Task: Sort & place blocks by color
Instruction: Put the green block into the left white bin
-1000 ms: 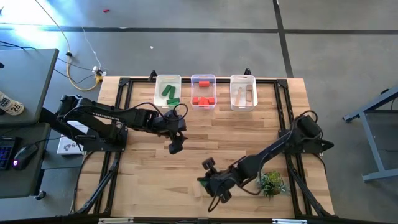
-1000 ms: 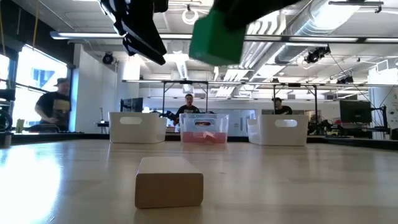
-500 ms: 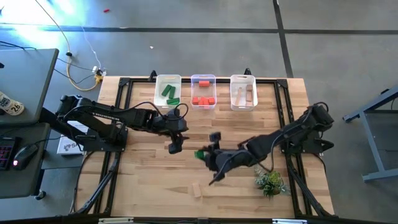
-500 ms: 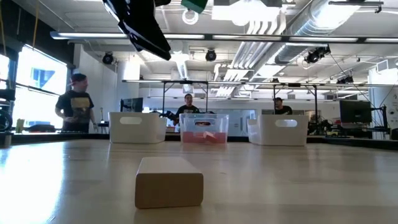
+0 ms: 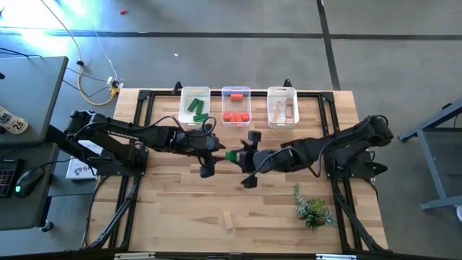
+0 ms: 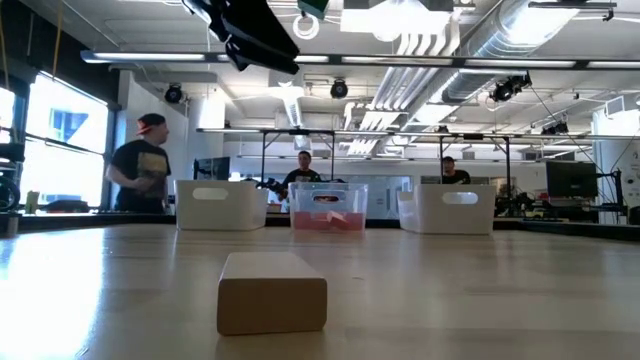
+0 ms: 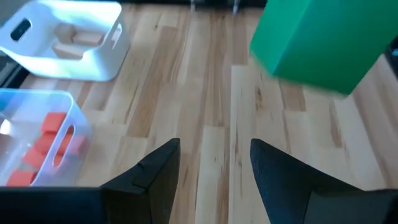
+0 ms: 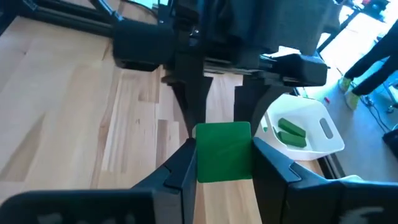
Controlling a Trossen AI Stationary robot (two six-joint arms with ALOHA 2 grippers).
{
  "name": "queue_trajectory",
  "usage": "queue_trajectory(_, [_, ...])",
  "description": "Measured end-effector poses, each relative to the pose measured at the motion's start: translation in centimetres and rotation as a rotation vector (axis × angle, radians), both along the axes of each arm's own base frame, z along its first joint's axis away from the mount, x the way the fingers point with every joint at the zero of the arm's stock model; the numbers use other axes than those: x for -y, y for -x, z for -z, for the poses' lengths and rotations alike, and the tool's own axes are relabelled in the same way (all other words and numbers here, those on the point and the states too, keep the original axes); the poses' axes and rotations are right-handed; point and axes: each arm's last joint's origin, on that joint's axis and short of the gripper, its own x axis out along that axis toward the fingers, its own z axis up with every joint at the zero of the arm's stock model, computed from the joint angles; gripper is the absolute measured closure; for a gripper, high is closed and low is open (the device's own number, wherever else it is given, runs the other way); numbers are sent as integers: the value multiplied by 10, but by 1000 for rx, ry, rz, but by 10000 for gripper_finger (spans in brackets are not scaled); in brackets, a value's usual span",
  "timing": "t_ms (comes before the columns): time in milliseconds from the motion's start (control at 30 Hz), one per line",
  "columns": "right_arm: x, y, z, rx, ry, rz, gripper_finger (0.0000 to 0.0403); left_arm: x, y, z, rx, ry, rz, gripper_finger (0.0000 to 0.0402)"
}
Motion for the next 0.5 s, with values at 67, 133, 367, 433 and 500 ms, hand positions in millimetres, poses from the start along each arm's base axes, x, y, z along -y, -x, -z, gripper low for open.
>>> queue_trajectory(67, [2, -1, 0, -2, -2, 2, 306, 0, -1, -2, 26, 0, 0, 220])
queue_trajectory(133, [4, -1, 0, -7, -5, 1, 306, 0, -3, -4, 46, -1, 0, 220])
queue_trajectory(367, [12, -2, 3, -28, -25, 15, 306, 0, -5, -7, 84, -1, 0, 220])
queue_trajectory(433, [14, -2, 3, -36, -29, 20, 306, 0, -5, -7, 91, 0, 2, 220])
queue_trajectory(500, [15, -2, 4, -36, -33, 28, 306, 0, -5, -7, 91, 0, 2, 220])
